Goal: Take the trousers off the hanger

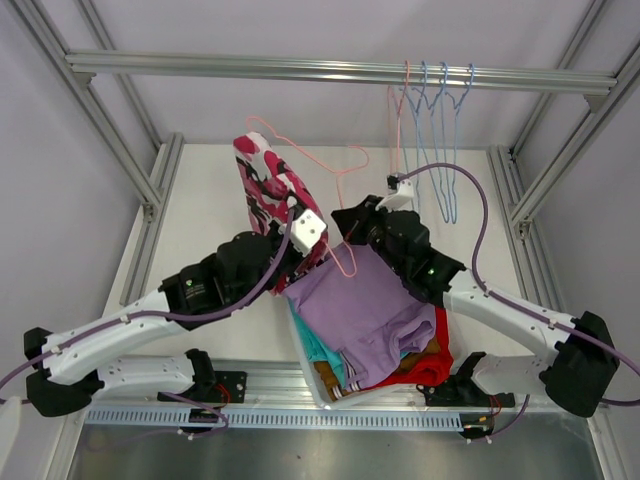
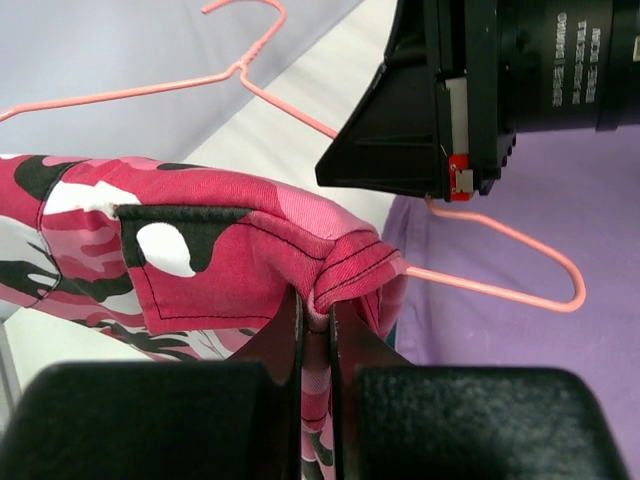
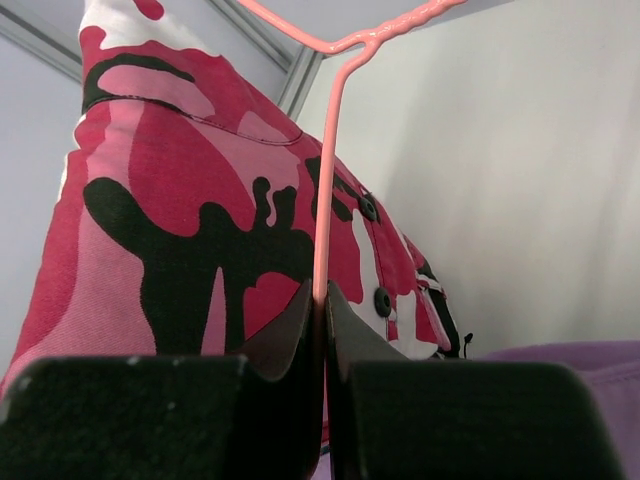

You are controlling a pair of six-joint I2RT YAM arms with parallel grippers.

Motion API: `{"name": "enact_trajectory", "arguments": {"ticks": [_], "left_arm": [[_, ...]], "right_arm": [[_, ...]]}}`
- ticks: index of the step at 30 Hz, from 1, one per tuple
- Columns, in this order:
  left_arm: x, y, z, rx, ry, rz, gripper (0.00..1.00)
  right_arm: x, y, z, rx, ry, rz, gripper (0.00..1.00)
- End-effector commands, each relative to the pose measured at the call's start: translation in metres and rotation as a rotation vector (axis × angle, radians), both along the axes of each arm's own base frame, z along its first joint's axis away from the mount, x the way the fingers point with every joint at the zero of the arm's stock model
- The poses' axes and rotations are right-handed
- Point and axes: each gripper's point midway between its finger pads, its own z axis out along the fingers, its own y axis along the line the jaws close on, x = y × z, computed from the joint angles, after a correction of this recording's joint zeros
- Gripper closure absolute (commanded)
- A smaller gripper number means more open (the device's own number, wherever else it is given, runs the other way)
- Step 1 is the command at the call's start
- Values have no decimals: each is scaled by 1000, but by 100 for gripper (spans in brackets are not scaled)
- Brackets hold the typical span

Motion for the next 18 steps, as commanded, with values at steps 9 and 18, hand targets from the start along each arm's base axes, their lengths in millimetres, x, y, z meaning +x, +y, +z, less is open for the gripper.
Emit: {"name": "enact_trajectory", "arguments": {"ticks": [9,18], "left_arm": [[-4,67,221,-627,-330,177,99],[-9,55,232,-697,-273,123,99]], "right_arm": [[5,19,3,-35,-26,32,100],[17,46,-10,-39,22,38,100]]}}
